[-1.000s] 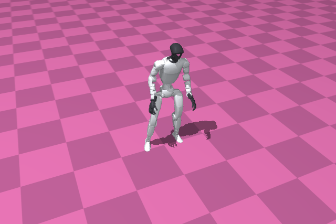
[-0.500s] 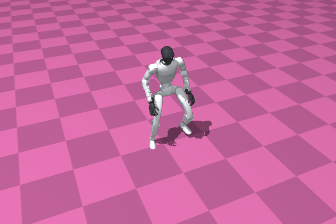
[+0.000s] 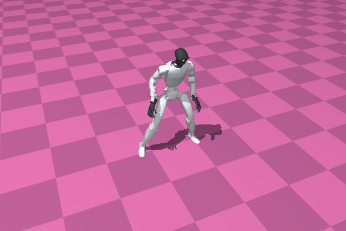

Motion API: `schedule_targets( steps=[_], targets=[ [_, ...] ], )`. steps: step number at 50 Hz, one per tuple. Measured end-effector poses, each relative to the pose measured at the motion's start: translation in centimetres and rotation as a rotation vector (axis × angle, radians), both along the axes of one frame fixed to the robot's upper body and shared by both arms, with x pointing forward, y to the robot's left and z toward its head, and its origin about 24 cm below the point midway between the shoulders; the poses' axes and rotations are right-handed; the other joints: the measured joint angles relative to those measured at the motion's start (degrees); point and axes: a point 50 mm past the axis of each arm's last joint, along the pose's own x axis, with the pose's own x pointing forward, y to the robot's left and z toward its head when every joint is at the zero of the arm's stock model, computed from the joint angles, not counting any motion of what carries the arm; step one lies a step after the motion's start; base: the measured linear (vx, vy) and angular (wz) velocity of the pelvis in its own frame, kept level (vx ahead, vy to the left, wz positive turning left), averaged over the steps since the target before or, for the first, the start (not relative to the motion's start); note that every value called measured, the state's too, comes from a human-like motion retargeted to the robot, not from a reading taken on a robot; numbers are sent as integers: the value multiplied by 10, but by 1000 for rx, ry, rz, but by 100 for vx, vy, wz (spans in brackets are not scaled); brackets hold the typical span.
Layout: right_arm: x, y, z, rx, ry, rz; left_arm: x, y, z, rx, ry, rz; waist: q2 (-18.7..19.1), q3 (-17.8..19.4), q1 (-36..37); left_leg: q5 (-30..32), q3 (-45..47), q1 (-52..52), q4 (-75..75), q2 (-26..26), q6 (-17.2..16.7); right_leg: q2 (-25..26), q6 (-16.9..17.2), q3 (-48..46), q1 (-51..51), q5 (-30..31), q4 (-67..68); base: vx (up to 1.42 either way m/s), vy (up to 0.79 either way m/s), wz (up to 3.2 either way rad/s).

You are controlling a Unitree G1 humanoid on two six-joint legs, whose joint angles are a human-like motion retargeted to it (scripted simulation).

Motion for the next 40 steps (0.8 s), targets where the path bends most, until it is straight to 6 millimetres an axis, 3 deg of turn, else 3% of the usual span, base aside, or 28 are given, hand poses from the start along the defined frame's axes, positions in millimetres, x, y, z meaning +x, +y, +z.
schedule_targets(
  steps=[5,7,10,12,15,18,20,25,27,32,40],
  targets=[
    [17,3,11,-78,-39,60,28,10,16,45,-31,33,0,29,14,-29,5,-7,49,-18,14,13,-54,-11,-53,-148,175,0,38,4],
    [21,11,15,-95,-80,118,28,16,18,67,-34,33,-4,27,11,-56,15,-30,109,-16,11,28,-49,-26,-76,-196,254,7,26,-10],
    [28,19,19,-127,-90,186,28,23,20,63,-27,62,-11,20,11,-56,30,-30,106,-31,20,73,-48,-45,-84,-225,269,3,18,-21],
    [38,17,21,-151,-60,208,34,24,23,25,-17,98,-17,25,16,-29,41,4,31,-58,29,109,-44,-41,-63,-226,198,0,12,-27],
    [40,21,17,-125,-26,232,28,21,16,-31,22,106,-23,24,20,-17,65,40,-15,-90,26,136,-8,-32,-17,-211,83,7,8,-28],
    [38,22,8,-48,32,236,16,15,6,-63,88,65,-15,18,25,-16,81,58,-27,-110,24,133,-15,-32,19,-194,11,7,5,-31],
    [36,22,0,8,83,235,8,10,-1,-83,136,27,-2,15,27,-16,87,60,-12,-116,26,126,-30,-25,21,-186,17,5,3,-26],
    [27,10,-18,73,210,202,-19,-2,-17,-114,209,-14,20,2,21,-32,61,28,87,-127,20,110,-27,-10,29,-182,24,4,0,-9],
    [19,3,-22,47,213,163,-34,-3,-23,-98,203,17,30,-13,6,-67,48,-13,175,-116,5,108,-18,-17,34,-186,21,3,2,6],
    [11,-13,-24,12,231,47,-47,5,-26,-10,203,109,15,-14,12,-115,70,-26,262,-96,28,84,-17,5,37,-177,16,2,1,-14],
    [-6,-31,-27,44,284,20,-60,12,-31,-62,262,138,9,-27,12,-124,42,-27,296,-49,15,63,-2,14,42,-179,19,4,12,-3]
  ],
)
